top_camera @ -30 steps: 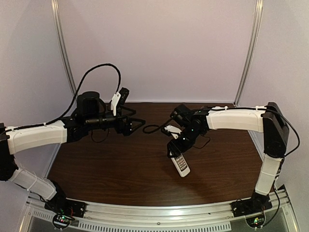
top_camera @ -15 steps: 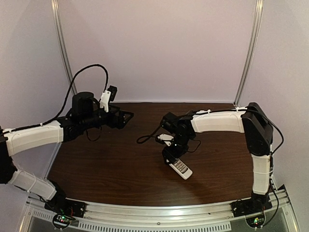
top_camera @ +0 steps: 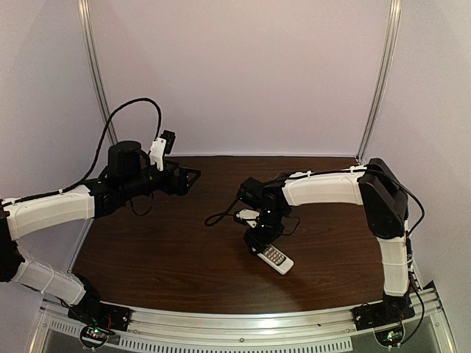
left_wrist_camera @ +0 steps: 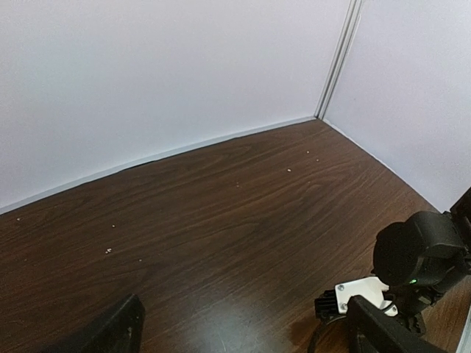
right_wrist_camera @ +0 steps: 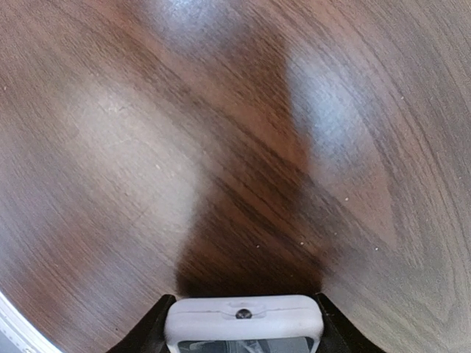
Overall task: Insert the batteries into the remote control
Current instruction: Place the remote control at the center of the board, then reset both arms
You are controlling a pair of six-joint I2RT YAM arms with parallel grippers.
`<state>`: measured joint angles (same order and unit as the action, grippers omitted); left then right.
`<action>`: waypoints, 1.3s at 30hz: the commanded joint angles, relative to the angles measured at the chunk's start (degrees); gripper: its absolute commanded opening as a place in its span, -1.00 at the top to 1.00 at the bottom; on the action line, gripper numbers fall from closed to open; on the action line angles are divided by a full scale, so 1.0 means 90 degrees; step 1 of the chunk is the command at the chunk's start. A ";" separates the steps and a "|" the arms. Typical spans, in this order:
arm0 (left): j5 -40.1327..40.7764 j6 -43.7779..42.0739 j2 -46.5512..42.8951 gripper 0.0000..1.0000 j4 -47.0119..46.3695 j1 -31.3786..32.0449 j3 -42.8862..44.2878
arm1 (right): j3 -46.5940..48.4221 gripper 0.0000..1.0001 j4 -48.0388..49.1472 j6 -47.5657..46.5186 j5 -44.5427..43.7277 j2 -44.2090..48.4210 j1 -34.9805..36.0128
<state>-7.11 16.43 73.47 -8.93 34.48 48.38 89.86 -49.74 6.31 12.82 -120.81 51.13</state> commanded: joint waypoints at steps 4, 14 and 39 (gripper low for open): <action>0.0317 -0.0009 -0.0192 -0.95 -0.0122 -0.0013 -0.0078 | 0.0024 0.30 -0.0049 0.0121 -0.0236 -0.0262 0.0098; 0.0462 0.0001 -0.0192 -0.95 -0.0004 -0.0013 -0.0053 | -0.0005 -0.02 -0.0055 0.0159 -0.0274 -0.0266 0.0168; -0.0125 0.0304 0.1606 -0.95 0.2719 -0.0384 0.3234 | -0.0832 -0.99 0.2037 0.0478 0.0789 0.2415 -0.1224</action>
<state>-5.41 18.76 84.20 10.07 32.32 70.74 86.41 -39.97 8.95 17.39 -107.33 45.28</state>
